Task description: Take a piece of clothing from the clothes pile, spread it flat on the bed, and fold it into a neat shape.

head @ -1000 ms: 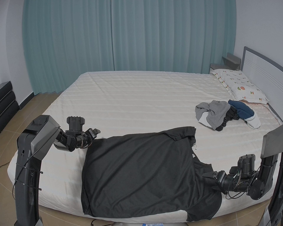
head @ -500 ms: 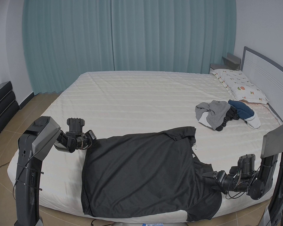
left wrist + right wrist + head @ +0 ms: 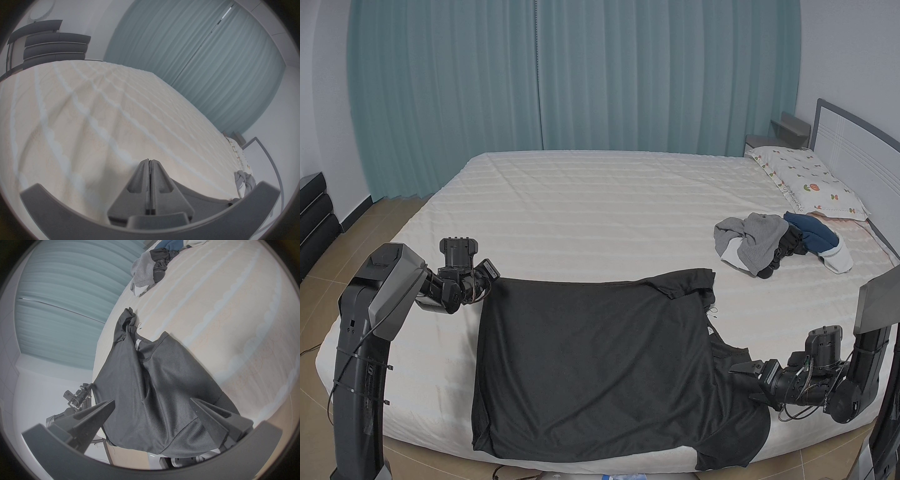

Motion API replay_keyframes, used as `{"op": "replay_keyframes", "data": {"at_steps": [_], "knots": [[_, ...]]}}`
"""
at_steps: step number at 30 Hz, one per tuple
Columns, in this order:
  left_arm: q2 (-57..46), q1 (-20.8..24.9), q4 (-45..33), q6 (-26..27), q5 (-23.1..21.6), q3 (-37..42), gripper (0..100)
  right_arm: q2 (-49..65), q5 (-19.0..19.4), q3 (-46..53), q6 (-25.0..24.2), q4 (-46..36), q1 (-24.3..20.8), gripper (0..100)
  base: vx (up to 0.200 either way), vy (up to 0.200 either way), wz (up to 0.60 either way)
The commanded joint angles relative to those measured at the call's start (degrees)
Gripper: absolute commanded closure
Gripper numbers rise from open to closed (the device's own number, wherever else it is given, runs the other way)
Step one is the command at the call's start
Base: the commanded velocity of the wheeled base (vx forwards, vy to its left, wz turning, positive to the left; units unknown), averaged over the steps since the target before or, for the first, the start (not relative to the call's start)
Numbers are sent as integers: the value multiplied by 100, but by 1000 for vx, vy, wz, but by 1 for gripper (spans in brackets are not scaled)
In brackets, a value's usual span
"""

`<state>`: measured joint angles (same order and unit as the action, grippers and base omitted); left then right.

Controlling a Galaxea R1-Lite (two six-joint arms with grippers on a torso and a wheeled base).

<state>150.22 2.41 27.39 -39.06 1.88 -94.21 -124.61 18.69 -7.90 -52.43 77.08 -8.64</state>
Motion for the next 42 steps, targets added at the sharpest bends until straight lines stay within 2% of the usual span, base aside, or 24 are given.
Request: {"op": "replay_keyframes", "data": {"at_steps": [1,9,14,27,28,38,42], "knots": [[51,14,-15,-14,85,-344,100,7,3,8,-48,9,12,0,0,0,0],[385,-39,-226,74,146,-1152,100,16,-6,17,-65,9,21,0,0,0,0],[728,-118,-744,47,199,-2038,100,33,-6,-1,-74,9,82,0,0,0,0],[974,-171,-674,30,234,-2038,100,-142,-225,96,-268,633,117,0,0,0,0],[982,-171,-674,30,234,-2038,0,-134,-225,96,-268,633,117,0,0,0,0],[895,-206,-779,-146,278,-1961,0,-125,-243,104,-268,668,135,0,0,0,0],[60,-329,-806,-330,225,-906,0,-134,-234,148,-276,668,135,0,0,0,0]]}}
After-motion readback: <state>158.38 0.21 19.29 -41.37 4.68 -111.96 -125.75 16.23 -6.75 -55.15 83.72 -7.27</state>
